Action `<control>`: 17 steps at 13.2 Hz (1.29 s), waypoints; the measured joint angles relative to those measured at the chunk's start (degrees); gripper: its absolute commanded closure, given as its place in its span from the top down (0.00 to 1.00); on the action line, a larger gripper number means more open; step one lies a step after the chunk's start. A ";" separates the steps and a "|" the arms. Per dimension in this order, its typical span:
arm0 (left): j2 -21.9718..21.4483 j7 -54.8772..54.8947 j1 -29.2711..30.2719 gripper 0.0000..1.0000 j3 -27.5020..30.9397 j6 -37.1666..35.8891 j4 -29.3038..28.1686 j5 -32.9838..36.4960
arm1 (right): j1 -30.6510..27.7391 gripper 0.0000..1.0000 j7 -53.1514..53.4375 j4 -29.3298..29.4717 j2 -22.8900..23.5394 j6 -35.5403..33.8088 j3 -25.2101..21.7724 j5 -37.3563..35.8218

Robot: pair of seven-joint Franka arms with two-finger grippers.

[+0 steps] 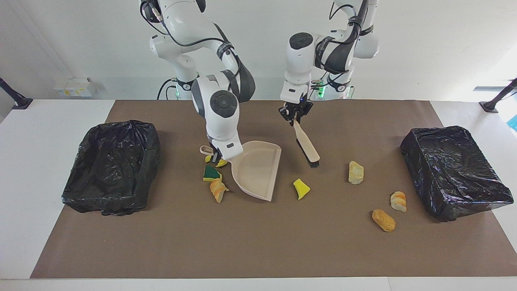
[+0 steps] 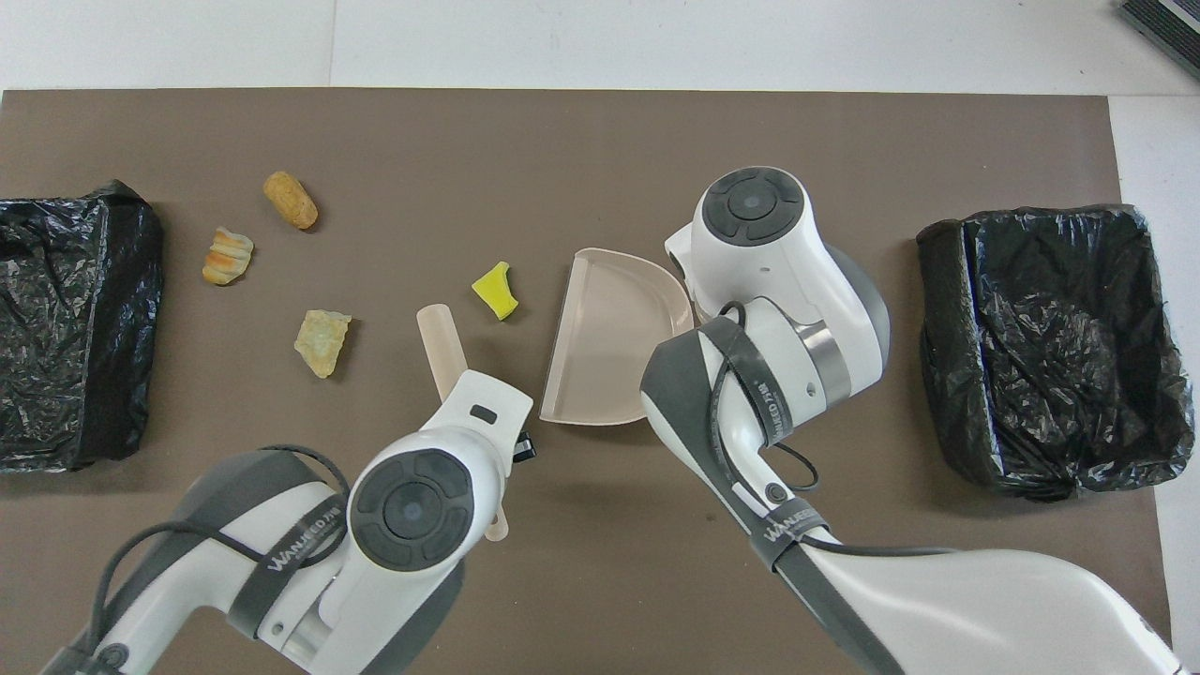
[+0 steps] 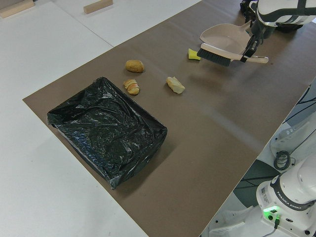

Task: Sweep and dump trash in bin
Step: 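Lift the dustpan with the right gripper while the left gripper grasps the brush, then sweep the bread pieces toward the dustpan with the brush in the left gripper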

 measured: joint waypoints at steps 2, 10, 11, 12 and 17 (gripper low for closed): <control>1.64 6.09 5.57 0.00 0.04 -0.02 1.98 2.20 | 0.95 0.00 0.00 -0.03 0.51 0.29 -0.01 -0.57; 11.92 39.80 24.24 0.00 0.08 0.07 13.93 10.39 | 3.43 0.00 6.76 -0.05 1.83 0.88 0.00 -1.27; 13.33 44.90 26.13 0.00 0.12 0.41 15.68 10.67 | 3.52 0.00 7.16 -0.05 1.83 0.88 0.00 -1.27; 14.94 48.73 27.73 0.00 0.13 1.46 17.33 11.46 | 3.52 0.00 7.27 -0.05 1.83 0.88 0.00 -1.27; 24.75 61.18 32.81 0.00 0.08 9.09 21.53 18.89 | 3.51 0.00 7.64 -0.06 1.83 0.88 0.00 -1.27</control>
